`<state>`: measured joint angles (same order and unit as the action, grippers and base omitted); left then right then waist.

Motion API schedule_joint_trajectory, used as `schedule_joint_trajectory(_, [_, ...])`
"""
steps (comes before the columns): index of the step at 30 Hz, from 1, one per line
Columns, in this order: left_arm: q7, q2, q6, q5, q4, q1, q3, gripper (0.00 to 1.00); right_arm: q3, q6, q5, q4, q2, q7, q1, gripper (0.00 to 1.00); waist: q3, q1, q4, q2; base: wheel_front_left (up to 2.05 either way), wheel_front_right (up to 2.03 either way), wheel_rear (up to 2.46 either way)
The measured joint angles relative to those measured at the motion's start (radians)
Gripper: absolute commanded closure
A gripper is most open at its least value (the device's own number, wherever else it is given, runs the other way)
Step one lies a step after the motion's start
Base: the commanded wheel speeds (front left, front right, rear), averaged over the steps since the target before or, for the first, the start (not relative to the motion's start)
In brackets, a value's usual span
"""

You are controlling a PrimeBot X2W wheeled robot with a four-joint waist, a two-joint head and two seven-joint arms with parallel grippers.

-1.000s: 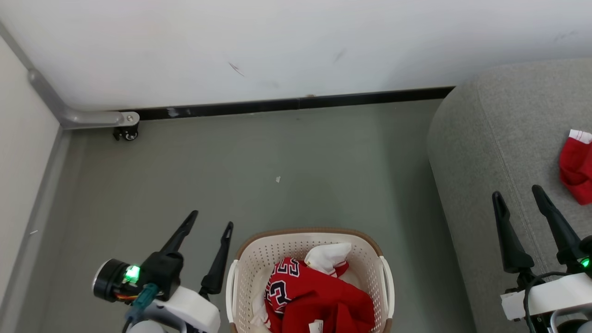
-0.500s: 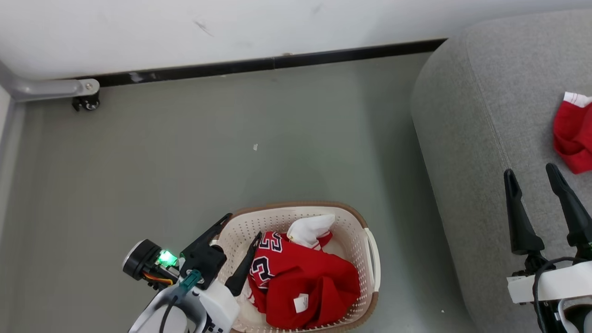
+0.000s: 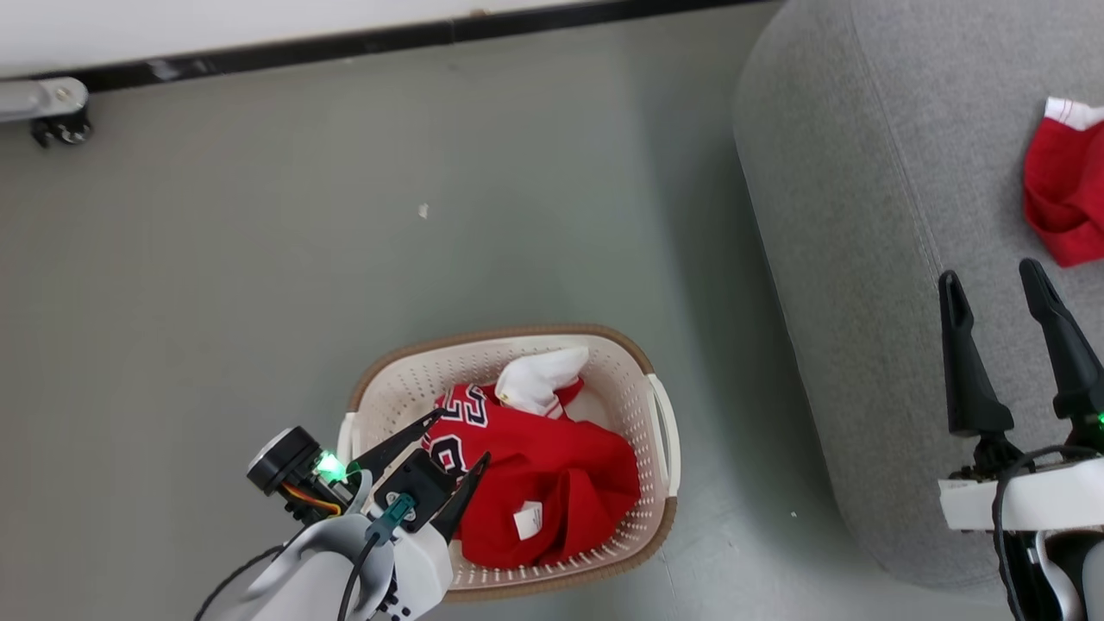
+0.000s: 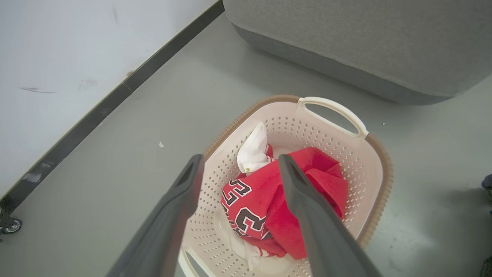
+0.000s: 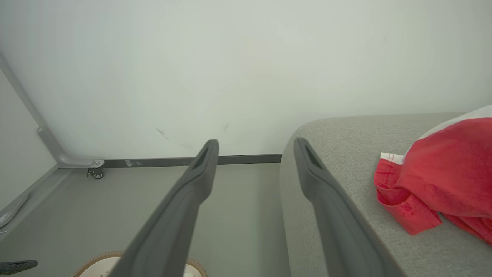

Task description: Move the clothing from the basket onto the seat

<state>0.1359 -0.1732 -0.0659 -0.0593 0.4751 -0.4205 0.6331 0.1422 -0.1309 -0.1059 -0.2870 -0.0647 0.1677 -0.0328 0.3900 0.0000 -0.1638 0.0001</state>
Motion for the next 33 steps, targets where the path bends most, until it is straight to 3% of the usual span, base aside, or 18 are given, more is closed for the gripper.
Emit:
schedule_joint_trajectory(18, [-0.008,-0.031,-0.025,0.146,0.16,-0.143,0.111,0.0,-0.028,0.0,-0.027,-0.001,0.013,0.037,-0.12,0.0,0.161,0.0,-0.076,0.0,0.0,0.0,0.0])
schedule_joint_trajectory(33, [0.015,-0.046,-0.007,0.248,0.257,-0.239,0.16,0.0,-0.04,0.0,-0.045,0.031,0.024,0.061,-0.169,0.0,0.28,0.0,-0.146,0.0,0.0,0.0,0.0])
